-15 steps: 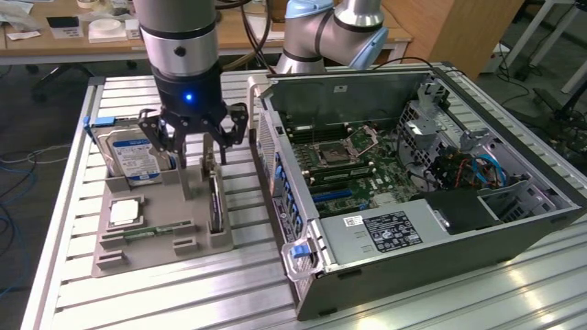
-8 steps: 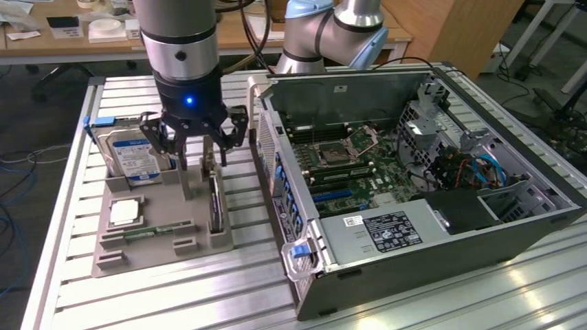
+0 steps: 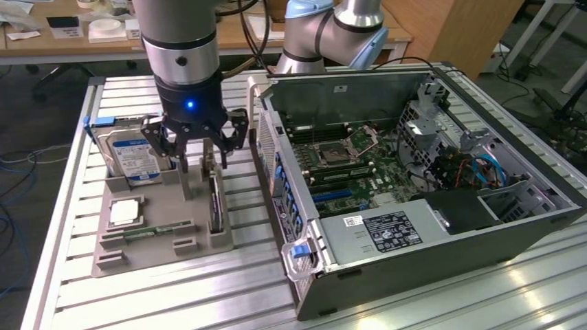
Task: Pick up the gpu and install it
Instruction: 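Pick up the gpu and move the gpu toward the slot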
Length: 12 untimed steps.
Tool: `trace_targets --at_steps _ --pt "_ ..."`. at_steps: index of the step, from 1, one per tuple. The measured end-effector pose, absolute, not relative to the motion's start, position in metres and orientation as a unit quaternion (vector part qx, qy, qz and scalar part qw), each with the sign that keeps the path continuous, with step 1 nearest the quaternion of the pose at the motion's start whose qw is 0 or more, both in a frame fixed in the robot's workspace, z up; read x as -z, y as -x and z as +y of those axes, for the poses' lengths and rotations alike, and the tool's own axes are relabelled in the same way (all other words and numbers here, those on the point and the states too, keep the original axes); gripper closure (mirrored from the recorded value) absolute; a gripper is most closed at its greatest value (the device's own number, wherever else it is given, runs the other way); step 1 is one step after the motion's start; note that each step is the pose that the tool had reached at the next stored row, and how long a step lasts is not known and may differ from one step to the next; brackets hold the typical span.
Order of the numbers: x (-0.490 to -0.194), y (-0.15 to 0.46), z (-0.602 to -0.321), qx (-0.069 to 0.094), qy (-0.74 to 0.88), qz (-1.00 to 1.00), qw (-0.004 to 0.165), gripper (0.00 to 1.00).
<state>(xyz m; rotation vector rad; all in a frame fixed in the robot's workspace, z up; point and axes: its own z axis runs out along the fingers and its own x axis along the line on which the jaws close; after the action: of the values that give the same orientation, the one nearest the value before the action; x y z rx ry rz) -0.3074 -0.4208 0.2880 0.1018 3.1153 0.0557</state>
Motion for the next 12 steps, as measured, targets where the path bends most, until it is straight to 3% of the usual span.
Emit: trace_targets --at_steps 12 --pt "-0.2789 0.3074 -0.4207 -0.018 -0.033 0.999 0.014 0.35"
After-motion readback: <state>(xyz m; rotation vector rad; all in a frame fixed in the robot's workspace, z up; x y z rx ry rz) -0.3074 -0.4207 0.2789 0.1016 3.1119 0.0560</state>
